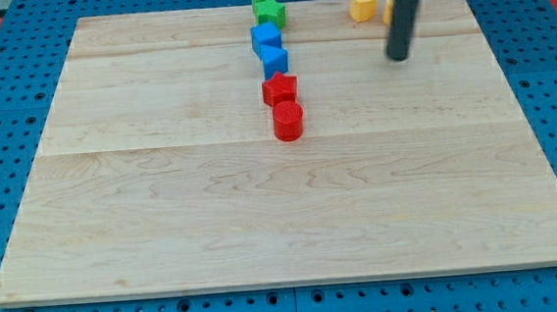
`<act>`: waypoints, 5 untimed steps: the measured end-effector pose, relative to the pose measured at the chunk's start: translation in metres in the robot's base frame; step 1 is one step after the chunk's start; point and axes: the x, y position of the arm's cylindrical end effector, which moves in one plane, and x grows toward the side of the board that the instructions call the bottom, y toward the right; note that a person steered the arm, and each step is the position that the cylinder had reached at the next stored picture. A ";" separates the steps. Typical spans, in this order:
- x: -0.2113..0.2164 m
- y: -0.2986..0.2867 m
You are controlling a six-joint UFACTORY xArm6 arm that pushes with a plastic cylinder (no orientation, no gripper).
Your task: Place the arm on top right to yellow hexagon
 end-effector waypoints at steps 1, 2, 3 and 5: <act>-0.030 0.087; -0.096 0.080; -0.111 0.028; -0.085 -0.009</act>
